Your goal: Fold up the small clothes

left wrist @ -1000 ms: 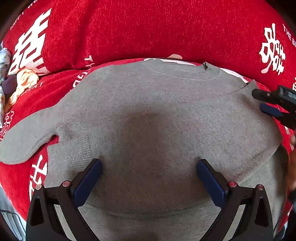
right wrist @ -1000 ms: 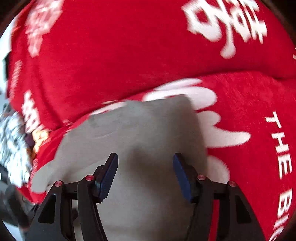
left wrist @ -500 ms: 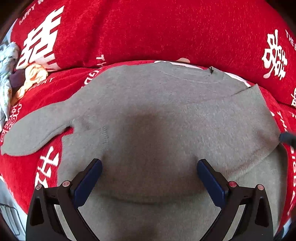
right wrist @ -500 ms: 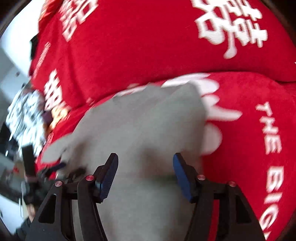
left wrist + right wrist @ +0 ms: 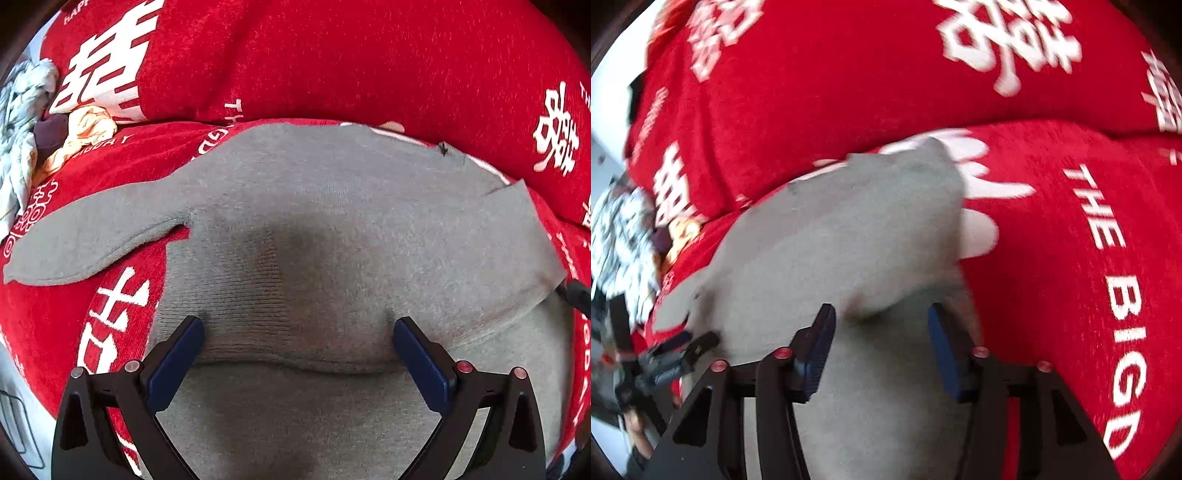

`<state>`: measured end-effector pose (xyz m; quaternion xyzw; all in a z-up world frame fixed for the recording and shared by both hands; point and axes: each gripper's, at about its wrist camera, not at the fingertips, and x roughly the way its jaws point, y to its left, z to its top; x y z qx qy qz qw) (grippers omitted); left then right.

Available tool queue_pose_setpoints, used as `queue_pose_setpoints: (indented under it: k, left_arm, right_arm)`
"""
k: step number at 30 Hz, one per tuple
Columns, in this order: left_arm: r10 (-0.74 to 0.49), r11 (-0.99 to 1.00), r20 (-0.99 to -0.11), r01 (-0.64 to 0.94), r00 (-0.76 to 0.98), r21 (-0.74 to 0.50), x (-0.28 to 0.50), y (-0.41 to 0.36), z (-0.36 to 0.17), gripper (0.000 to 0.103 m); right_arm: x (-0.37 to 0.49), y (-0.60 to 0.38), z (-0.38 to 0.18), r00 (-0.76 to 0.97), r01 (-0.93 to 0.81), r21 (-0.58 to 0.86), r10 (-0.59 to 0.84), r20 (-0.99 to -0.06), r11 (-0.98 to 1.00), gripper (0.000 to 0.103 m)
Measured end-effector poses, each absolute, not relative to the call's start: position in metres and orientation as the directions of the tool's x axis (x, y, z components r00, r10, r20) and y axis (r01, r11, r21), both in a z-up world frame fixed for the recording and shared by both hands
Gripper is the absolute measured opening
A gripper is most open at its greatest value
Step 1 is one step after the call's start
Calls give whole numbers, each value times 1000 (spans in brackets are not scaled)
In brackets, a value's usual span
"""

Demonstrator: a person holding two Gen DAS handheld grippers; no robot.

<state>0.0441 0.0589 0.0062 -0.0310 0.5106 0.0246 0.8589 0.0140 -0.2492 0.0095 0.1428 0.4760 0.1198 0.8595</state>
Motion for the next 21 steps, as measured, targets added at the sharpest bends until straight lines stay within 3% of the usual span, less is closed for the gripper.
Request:
queue_pose_setpoints:
  k: [3, 10, 13, 17, 21]
  left_arm:
    - [36, 997, -887, -73, 460, 2, 48, 57, -2, 103]
    - [22, 994, -876, -103, 483, -32, 39, 75, 8, 103]
    - [29, 986, -864, -158, 503, -58, 31, 105, 14, 103]
    - [83, 948, -856, -304, 511, -90, 20, 172, 15, 103]
    - [247, 816, -858, -575, 451, -67, 7, 271, 6, 103]
  right_arm:
    - [13, -225, 21, 551, -111, 309, 317, -772, 945, 68]
    - [40, -185, -10, 461, -103, 181, 208, -863, 978, 68]
    - [32, -171, -5, 496, -108, 135, 171, -851, 985, 68]
    - [15, -145, 7, 537, -169, 95, 172, -826, 981, 68]
    - [0, -114, 10, 529, -248, 86, 210, -822, 965, 68]
